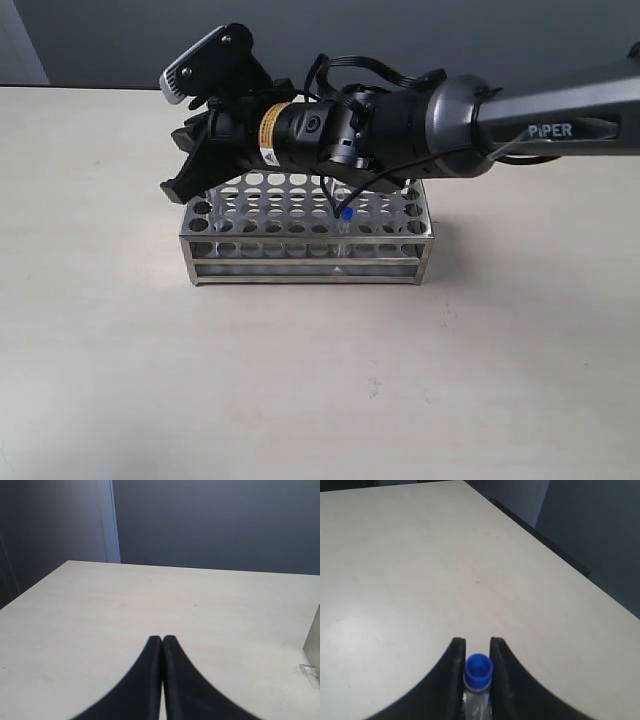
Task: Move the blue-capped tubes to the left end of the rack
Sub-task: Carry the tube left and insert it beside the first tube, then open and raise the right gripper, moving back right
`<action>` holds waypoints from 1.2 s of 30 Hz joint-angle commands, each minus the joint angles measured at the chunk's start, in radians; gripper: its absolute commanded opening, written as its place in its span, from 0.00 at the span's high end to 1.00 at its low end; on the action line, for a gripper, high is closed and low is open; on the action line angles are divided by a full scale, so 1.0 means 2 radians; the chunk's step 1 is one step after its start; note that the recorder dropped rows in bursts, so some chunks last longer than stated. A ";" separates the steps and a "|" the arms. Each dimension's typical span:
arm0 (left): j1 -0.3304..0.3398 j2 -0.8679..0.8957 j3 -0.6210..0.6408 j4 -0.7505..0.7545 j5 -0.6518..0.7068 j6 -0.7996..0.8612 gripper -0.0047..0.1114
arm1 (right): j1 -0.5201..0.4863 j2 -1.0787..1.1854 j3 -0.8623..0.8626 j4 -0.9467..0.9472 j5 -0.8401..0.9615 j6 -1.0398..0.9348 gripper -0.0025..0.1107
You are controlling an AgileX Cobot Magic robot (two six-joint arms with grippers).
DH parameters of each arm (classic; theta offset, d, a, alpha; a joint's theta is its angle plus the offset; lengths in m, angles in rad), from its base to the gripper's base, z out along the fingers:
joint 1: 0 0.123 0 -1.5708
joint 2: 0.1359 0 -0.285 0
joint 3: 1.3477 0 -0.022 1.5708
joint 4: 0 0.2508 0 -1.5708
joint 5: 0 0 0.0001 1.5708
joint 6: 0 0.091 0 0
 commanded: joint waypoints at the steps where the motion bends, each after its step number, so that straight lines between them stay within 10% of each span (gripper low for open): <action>1: -0.005 -0.002 0.002 -0.001 -0.003 0.000 0.96 | -0.001 0.014 -0.003 -0.003 0.001 0.009 0.98; 9: -0.005 -0.002 0.002 -0.001 -0.003 -0.001 0.96 | -0.001 0.037 -0.003 -0.003 -0.026 0.032 0.95; 17: -0.005 -0.002 0.002 -0.001 -0.003 -0.001 0.96 | -0.001 0.034 -0.003 -0.003 -0.017 0.033 0.55; 36: -0.005 -0.002 0.002 -0.001 -0.003 -0.001 0.96 | -0.122 -0.139 0.084 0.026 0.085 0.024 0.55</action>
